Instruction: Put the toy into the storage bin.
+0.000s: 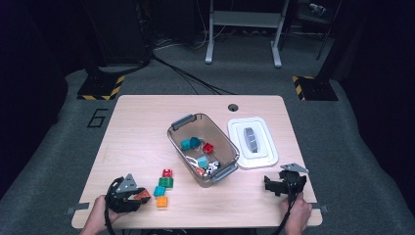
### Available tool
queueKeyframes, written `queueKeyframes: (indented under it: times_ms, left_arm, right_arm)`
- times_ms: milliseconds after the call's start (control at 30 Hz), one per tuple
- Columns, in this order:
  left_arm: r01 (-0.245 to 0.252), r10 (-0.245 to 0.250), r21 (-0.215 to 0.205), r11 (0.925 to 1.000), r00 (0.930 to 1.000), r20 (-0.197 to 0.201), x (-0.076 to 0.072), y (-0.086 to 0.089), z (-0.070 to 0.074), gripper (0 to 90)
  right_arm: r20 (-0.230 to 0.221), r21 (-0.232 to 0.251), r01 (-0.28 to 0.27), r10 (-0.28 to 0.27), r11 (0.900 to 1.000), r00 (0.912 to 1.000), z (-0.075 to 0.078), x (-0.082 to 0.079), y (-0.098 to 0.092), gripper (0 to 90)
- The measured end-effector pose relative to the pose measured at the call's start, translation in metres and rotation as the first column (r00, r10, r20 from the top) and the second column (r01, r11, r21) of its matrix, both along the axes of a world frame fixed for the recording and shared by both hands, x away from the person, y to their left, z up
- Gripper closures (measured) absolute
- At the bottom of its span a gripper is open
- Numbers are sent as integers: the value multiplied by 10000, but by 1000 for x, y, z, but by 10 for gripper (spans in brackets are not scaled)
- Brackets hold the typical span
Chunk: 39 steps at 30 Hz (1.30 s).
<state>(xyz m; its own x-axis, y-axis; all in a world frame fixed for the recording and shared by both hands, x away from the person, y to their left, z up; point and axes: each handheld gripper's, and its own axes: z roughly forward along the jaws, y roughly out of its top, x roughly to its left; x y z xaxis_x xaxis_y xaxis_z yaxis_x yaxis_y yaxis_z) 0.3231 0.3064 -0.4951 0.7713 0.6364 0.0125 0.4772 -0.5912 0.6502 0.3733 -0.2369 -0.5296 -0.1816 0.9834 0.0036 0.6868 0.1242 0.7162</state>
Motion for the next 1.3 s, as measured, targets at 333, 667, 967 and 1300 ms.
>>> queueKeyframes:
  times_ms: [333, 667, 967, 1300]
  left_arm:
    - [-651, 659, -296, 9974, 9975, 260, 24, 12, 25, 590]
    - [-723, 745, -366, 9967, 9953, 614, 49, 11, 55, 590]
    - [-635, 663, -327, 9974, 9933, 944, 65, 1, 81, 590]
    - [-402, 446, -334, 9986, 9888, 1426, 82, -12, 113, 590]
  right_arm:
    - [2, -2, 0, 0, 10000, 10000, 0, 0, 0, 0]
    - [0, -3, -1, 1, 10000, 10000, 0, 0, 0, 0]
    - [-1, 3, 7, -7, 10000, 10000, 0, 0, 0, 0]
    - [1, 3, 4, -4, 10000, 10000, 0, 0, 0, 0]
